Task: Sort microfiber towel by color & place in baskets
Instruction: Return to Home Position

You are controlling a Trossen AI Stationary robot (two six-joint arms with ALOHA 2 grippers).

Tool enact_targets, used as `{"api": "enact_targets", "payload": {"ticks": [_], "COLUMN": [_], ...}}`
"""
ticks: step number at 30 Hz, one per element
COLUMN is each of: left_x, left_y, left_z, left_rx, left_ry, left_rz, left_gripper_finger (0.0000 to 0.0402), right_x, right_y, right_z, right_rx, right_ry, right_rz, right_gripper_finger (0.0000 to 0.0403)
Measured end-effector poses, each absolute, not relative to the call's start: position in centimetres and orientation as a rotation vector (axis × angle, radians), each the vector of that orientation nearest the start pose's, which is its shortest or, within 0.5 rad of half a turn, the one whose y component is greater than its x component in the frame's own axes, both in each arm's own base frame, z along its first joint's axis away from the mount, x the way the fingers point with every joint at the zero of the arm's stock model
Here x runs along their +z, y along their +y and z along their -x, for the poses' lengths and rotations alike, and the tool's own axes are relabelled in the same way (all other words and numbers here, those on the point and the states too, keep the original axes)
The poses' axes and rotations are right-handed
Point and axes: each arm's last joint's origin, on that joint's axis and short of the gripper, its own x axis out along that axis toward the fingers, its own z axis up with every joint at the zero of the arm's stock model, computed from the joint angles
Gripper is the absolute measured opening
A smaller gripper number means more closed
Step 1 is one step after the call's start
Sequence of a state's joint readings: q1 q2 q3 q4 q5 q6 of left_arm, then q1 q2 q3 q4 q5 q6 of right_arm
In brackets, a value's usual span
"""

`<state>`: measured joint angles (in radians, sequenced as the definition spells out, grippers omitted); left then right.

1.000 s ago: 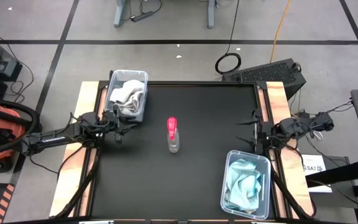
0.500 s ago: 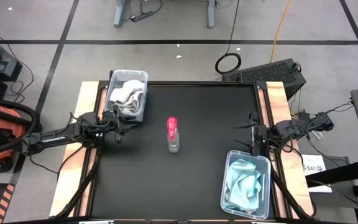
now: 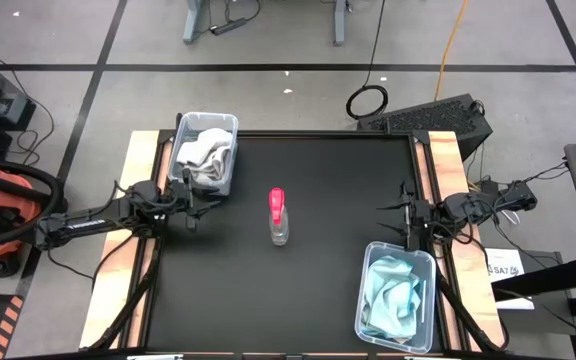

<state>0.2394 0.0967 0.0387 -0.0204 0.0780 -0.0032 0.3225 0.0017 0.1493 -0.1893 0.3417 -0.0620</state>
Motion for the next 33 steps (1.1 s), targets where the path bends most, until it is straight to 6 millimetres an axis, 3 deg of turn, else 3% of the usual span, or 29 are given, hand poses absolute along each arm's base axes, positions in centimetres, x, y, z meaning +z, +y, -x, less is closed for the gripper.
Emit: {"api": "enact_targets", "payload": {"ticks": [33], "left_x": [16.88], "left_y": [2.20], "left_z": [-9.92], "left_rx": [0.164], "left_ry": [0.066], "left_rz": [0.004], "left_gripper_finger": [0.0190], "right_x": [19.42], "right_y": [1.77], "right_z": [-8.32], "right_rx": [-0.014], "right_ry": [0.053], "right_rz": [0.082], "right_gripper_finger": [0.0164]}}
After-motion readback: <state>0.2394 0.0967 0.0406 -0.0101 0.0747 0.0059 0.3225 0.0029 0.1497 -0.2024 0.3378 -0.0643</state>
